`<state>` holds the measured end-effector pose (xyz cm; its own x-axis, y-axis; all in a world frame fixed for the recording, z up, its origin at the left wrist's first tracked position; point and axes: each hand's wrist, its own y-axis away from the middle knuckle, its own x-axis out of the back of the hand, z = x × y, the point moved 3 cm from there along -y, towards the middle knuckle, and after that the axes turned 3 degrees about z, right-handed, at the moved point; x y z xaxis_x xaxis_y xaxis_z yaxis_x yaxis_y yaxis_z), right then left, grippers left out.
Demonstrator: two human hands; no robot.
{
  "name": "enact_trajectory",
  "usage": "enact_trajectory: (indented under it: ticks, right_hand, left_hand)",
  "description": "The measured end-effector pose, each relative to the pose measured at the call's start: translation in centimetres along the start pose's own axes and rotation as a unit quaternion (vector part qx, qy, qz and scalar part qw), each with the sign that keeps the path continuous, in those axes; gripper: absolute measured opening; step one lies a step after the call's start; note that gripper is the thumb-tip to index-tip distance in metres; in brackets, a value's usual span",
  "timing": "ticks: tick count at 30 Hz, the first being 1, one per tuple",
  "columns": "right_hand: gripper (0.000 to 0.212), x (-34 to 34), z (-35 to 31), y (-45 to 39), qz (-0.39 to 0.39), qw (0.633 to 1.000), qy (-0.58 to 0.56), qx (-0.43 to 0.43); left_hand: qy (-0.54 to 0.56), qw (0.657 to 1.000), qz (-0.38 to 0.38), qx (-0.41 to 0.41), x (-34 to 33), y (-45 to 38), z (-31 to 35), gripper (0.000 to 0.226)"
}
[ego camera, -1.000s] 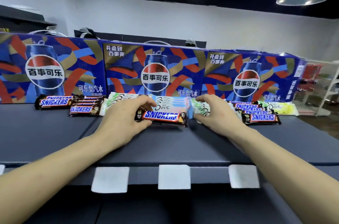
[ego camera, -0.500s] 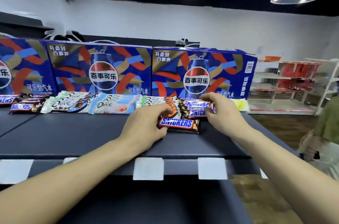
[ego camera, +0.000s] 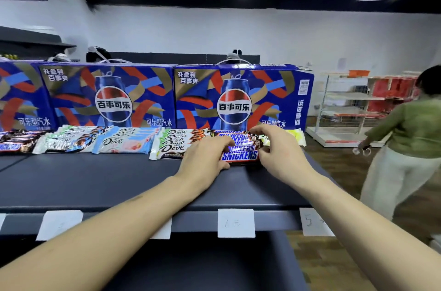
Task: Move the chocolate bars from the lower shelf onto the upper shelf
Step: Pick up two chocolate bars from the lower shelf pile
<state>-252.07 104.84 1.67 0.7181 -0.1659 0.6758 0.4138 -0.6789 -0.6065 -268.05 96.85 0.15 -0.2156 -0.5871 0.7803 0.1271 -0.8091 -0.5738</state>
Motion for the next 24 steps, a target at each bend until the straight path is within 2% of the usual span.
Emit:
enact_trajectory:
  ticks: [7, 13, 17, 24]
  right_hand:
    - [0.049, -1.0, -2.1, 1.6, -0.016, 1.0, -0.01, 0.003]
    - [0.039, -2.8, -6.3, 4.3, -0.017, 1.0, -0.006, 0.018]
    - [0.047, -4.7, -10.4, 5.9, -0.026, 0.999, 0.014, 0.041]
    - [0.055, -7.4, -17.7, 9.0, -0.034, 0.998, 0.05, 0.013]
  left_hand:
    - [0.016, 1.0, 0.021, 0.0, 0.8, 0.2, -0.8, 0.054]
    - [0.011, 0.997, 0.054, -0.057, 5.0, 3.7, -2.2, 0.039]
    - [-0.034, 0.997, 0.024, -0.072, 8.1, 7.1, -5.3, 0.044]
    - [-0.074, 0.995, -0.018, -0.057, 12.6, 12.2, -11.8, 0.057]
